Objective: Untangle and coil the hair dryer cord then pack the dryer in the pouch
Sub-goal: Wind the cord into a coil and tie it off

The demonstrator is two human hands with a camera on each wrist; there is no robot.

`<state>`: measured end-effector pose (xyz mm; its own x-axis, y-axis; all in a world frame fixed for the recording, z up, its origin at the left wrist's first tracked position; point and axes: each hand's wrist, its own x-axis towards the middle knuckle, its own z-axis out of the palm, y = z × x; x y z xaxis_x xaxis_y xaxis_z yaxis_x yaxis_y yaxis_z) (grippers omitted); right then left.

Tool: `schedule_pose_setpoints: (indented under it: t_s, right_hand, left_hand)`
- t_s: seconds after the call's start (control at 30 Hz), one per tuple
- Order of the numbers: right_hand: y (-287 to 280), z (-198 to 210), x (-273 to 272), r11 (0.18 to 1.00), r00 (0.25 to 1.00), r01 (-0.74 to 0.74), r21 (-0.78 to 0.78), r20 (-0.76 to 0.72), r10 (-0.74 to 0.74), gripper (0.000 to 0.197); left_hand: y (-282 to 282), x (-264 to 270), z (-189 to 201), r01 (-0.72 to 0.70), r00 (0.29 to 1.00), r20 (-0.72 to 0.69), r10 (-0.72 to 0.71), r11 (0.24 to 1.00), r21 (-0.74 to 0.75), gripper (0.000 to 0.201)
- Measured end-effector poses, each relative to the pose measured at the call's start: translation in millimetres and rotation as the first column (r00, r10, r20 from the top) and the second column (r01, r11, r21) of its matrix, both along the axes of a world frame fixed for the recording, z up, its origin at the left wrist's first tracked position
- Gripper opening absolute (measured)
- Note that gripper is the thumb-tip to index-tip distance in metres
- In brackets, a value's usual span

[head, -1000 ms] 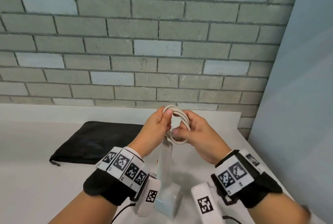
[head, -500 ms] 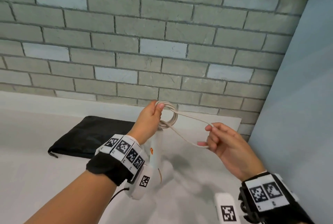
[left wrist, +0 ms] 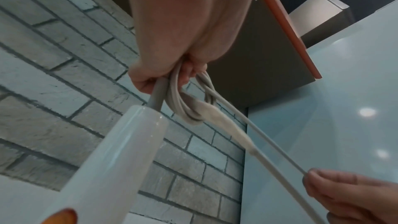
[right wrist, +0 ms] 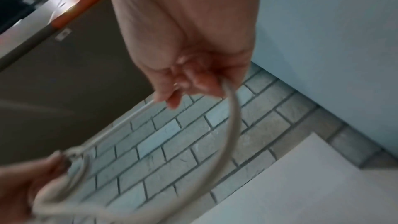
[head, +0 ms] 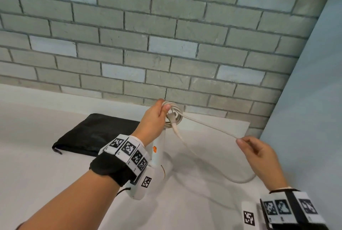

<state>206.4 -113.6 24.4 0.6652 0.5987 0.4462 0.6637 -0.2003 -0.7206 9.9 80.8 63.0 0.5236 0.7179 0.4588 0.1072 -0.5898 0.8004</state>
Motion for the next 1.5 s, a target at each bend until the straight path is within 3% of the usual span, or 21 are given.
schedule_pose_setpoints:
  t_s: [0.07, 0.13, 0.2, 0.33, 0.37, 0.43, 0.53, 0.6, 0.67, 0.8, 0.9, 1.07, 1.13, 1.23, 1.27, 1.33, 1.4, 1.5]
  right_hand:
    - [-4.0, -0.4, 0.8, 0.948, 0.941, 0.308, -0.079, 0.172, -0.291, 0.037]
    - [-4.8, -5.1, -1.9, 0.914, 0.909, 0.392, -0.107, 0.198, -0.367, 0.040]
    - [3.1, -15.7, -1.2, 0.924, 0.925, 0.344, -0.165, 0.227, -0.304, 0.040]
    - [24.6, -23.1, -2.8, 0.897, 0.924, 0.286, -0.337, 0.344, -0.165, 0.034]
    - [29.2, -19.2, -7.0, 0.911, 0.921, 0.235, -0.338, 0.378, -0.097, 0.040]
    - [39.1, -4.7, -26.7, 0.958, 0.905, 0.004, -0.288, 0.409, 0.120, 0.056]
    - [60.0, 16.9, -69.5, 0.934, 0.834, -0.265, -0.240, 0.430, 0.347, 0.052]
    - [74.0, 21.1, -79.6, 0.935, 0.822, -0.305, -0.183, 0.445, 0.355, 0.048]
    - [79.6, 23.7, -75.3, 0.933, 0.839, -0.359, -0.024, 0.430, 0.333, 0.036]
    - [79.9, 23.4, -60.2, 0.955, 0.850, -0.273, 0.116, 0.494, 0.183, 0.028]
    - [85.6, 18.8, -61.6, 0.945, 0.913, -0.215, 0.245, 0.393, 0.106, 0.018]
    - [97.4, 11.3, -71.6, 0.930, 0.972, -0.232, 0.284, 0.035, 0.232, 0.017]
    - [99.0, 11.6, -79.8, 0.910, 0.920, -0.304, 0.283, -0.162, 0.358, 0.021]
    - [94.5, 18.6, -88.8, 0.824, 0.721, -0.390, 0.411, -0.420, 0.551, 0.029]
    - [93.3, 20.0, -90.3, 0.800, 0.670, -0.401, 0.446, -0.452, 0.588, 0.029]
    - [92.0, 20.4, -93.2, 0.790, 0.659, -0.405, 0.460, -0.452, 0.601, 0.021]
    - [93.1, 18.6, -92.7, 0.796, 0.656, -0.365, 0.483, -0.473, 0.588, 0.020]
    - [93.1, 18.9, -91.9, 0.775, 0.571, -0.353, 0.524, -0.536, 0.622, 0.017]
  left_hand:
    - [3.5, -1.5, -1.1, -0.030, 0.999, 0.030, 0.031, 0.999, -0.030, 0.032]
    - [9.7, -5.5, -1.0, -0.070, 0.994, 0.080, 0.078, 0.993, -0.092, 0.038]
    - [13.7, -8.5, -1.8, -0.057, 0.993, 0.092, 0.068, 0.991, -0.120, 0.040]
    - [7.9, -11.3, -1.0, 0.005, 0.990, 0.138, 0.013, 0.992, -0.126, 0.026]
    - [6.0, -11.1, -0.9, 0.015, 0.989, 0.145, 0.004, 0.992, -0.129, 0.025]
    - [2.7, -9.0, -1.8, 0.025, 0.988, 0.153, -0.005, 0.991, -0.128, 0.024]
    - [-5.1, -4.6, -3.5, 0.054, 0.984, 0.175, -0.031, 0.990, -0.127, 0.023]
    - [-9.2, -3.5, -4.4, 0.081, 0.981, 0.185, -0.055, 0.988, -0.134, 0.023]
    - [-10.8, -6.3, -3.9, 0.108, 0.979, 0.189, -0.077, 0.982, -0.155, 0.024]
    - [-11.4, -9.9, -4.2, 0.228, 0.956, 0.250, -0.155, 0.928, -0.294, 0.029]
    - [-15.3, -4.2, -6.9, 0.338, 0.914, 0.358, -0.190, 0.844, -0.415, 0.029]
    - [-21.8, 1.6, -6.7, 0.381, 0.889, 0.421, -0.179, 0.800, -0.464, 0.028]
    - [-22.1, 1.8, -6.3, 0.363, 0.892, 0.423, -0.162, 0.813, -0.455, 0.027]
    - [-24.4, 2.0, -6.6, 0.294, 0.915, 0.381, -0.135, 0.868, -0.399, 0.025]
    - [-25.6, 2.7, -6.8, 0.254, 0.928, 0.352, -0.120, 0.897, -0.363, 0.025]
    - [-28.9, 4.7, -7.3, 0.182, 0.949, 0.300, -0.093, 0.941, -0.285, 0.025]
    - [-32.0, 6.6, -8.3, 0.158, 0.953, 0.291, -0.086, 0.960, -0.232, 0.024]
    - [-34.0, 7.2, -9.4, 0.137, 0.959, 0.268, -0.087, 0.976, -0.171, 0.024]
